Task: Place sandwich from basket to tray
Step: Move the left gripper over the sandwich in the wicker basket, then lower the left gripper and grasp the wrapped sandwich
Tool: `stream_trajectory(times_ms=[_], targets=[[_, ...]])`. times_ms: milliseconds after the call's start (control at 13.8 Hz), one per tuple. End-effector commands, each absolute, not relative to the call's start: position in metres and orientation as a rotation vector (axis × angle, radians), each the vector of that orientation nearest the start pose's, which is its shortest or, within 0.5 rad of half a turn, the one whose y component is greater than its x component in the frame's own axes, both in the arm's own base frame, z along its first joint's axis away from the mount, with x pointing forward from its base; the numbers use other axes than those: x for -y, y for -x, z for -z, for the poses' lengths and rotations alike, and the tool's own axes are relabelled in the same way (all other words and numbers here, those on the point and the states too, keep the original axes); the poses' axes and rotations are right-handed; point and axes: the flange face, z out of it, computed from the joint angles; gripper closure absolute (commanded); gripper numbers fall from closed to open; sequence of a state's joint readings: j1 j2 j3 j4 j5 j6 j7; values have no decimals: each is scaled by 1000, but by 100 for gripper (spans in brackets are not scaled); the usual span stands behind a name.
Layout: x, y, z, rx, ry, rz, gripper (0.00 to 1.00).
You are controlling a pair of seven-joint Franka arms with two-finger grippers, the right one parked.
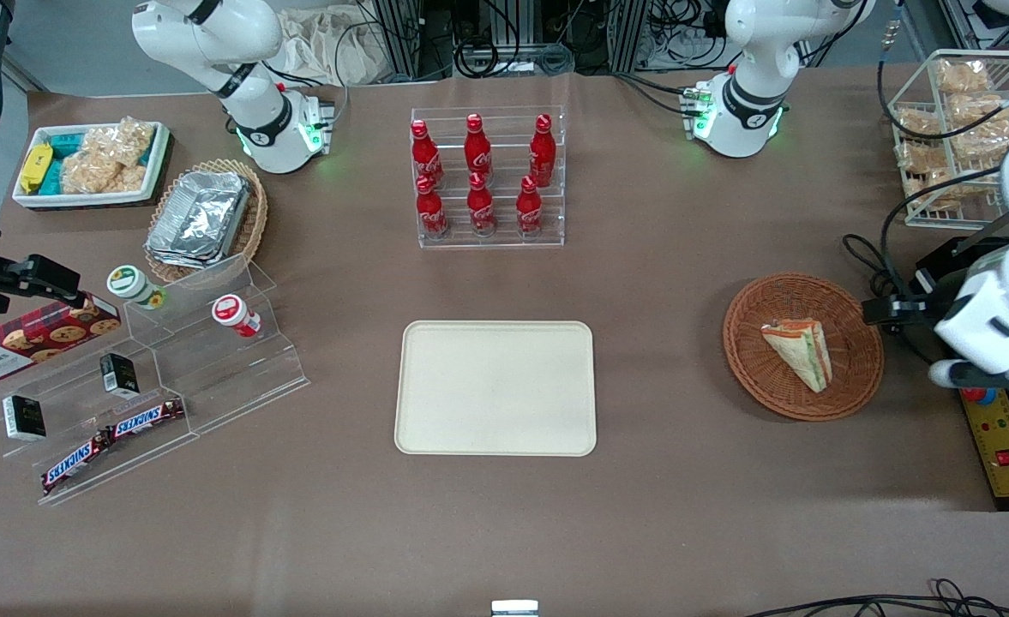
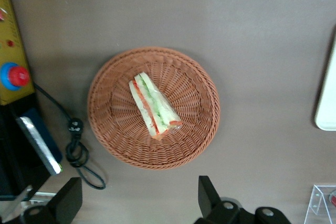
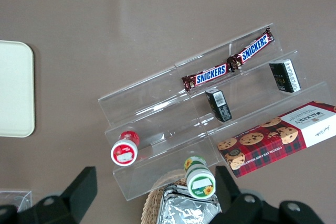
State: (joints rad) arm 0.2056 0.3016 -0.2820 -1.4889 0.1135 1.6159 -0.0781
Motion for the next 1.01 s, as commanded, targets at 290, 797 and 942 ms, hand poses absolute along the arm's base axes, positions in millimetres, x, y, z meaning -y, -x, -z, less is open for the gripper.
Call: stream_trajectory(times_ms=[290,797,942], targets=[[11,-610,-367,438,3044,-201,2],[-15,-609,-282,797,2979,-127,2],[-13,-603,-268,842,2960,-87,2]])
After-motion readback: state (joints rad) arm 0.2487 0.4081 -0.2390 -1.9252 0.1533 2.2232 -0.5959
